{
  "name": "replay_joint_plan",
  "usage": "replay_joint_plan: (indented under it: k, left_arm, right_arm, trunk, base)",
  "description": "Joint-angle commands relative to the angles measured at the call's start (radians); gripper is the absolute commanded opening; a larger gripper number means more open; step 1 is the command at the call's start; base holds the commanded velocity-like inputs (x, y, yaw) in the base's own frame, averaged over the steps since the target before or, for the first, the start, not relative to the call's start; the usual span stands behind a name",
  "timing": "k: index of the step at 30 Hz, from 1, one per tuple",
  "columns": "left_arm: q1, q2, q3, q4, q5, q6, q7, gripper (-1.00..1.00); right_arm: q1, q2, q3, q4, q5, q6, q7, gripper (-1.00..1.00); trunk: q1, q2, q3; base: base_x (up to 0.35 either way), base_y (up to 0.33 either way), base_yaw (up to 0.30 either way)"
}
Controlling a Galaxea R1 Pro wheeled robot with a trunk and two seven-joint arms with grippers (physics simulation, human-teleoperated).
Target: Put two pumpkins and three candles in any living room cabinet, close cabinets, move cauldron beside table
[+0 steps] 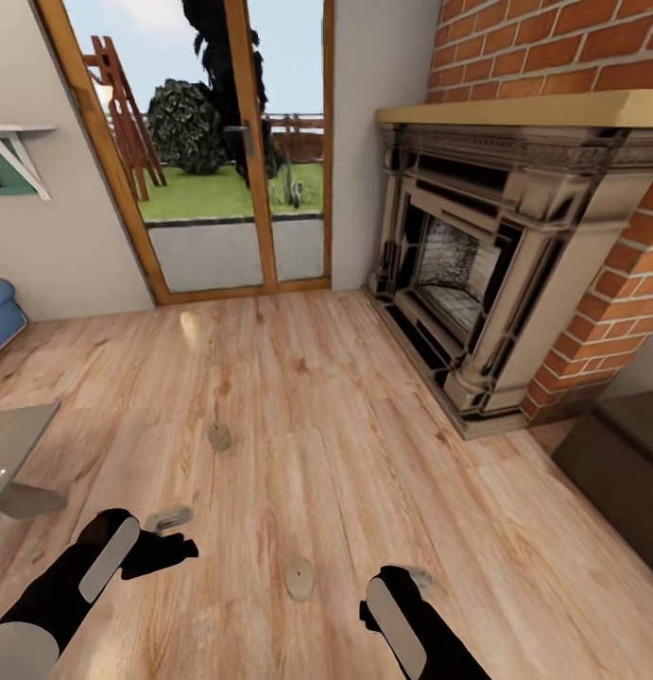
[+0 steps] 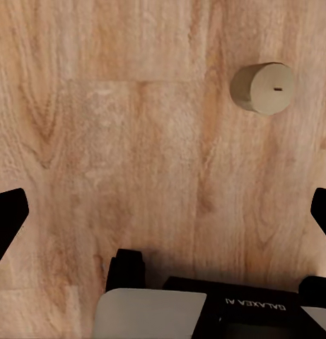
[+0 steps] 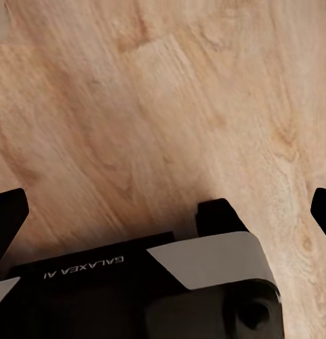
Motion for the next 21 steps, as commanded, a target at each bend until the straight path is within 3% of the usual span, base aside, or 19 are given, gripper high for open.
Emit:
replay_joint_plan:
  k: [1, 6, 21]
  left_arm:
    - [0.000, 0.000, 0.000, 0.000, 0.000, -0.001, 0.000, 1.00]
    - [0.000, 0.000, 0.000, 0.000, 0.000, -0.012, 0.000, 1.00]
    - [0.000, 0.000, 0.000, 0.000, 0.000, -0.012, 0.000, 1.00]
  right_arm:
    - [0.000, 0.000, 0.001, 0.000, 0.000, -0.001, 0.002, 1.00]
    - [0.000, 0.000, 0.033, 0.001, 0.000, -0.004, 0.010, 1.00]
    - [0.000, 0.000, 0.036, 0.000, 0.000, -0.011, 0.008, 1.00]
  trunk:
    - [0.000, 0.000, -0.001]
    - [0.000, 0.000, -0.001]
    - [0.000, 0.000, -0.001]
  base:
    - [0.249, 0.143, 0.091]
    - [0.221, 0.250, 0.011]
    - [0.138, 0.271, 0.027]
